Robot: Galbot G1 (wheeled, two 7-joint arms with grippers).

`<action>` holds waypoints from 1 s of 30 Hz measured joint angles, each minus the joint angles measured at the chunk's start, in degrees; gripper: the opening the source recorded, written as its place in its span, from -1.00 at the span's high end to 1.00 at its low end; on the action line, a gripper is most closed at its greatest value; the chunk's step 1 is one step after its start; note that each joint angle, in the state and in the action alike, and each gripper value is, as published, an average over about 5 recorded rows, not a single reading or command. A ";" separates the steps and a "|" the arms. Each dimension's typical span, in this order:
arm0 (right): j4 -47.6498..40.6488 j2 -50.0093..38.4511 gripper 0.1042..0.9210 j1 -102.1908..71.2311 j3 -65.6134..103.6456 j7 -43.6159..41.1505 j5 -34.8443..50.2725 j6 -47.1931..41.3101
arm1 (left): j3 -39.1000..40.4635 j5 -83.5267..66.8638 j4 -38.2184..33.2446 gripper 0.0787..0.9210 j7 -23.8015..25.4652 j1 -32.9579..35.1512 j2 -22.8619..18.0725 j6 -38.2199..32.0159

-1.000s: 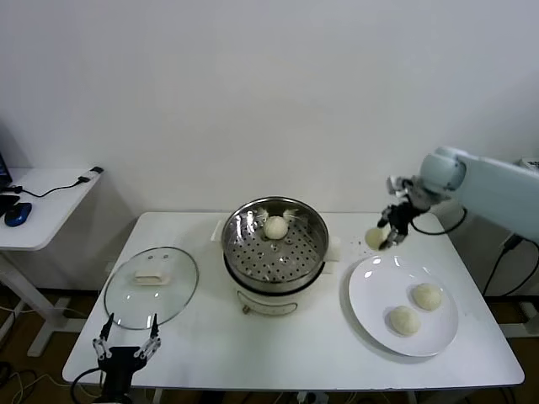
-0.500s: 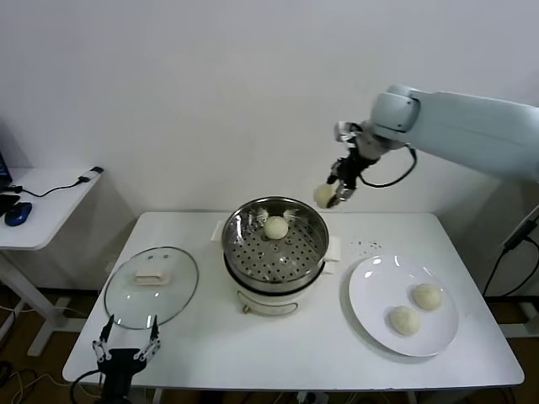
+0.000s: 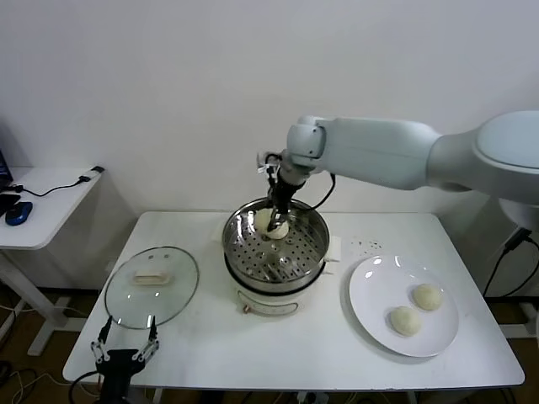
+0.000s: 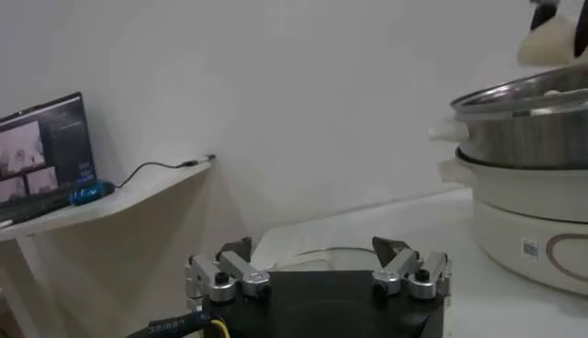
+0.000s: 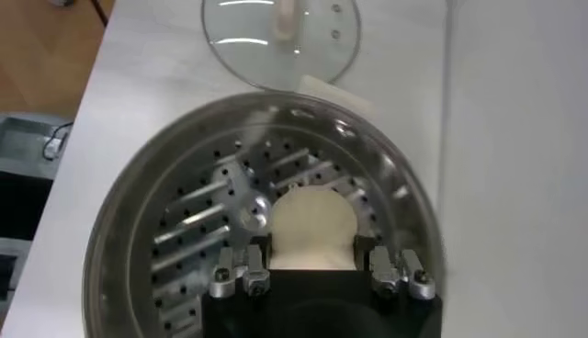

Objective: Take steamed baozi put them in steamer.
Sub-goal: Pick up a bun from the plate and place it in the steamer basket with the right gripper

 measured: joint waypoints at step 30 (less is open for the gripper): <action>-1.21 -0.07 -0.76 -3.59 1.69 -0.84 -2.79 0.55 | -0.09 0.23 0.93 -0.77 0.34 0.00 -0.52 0.17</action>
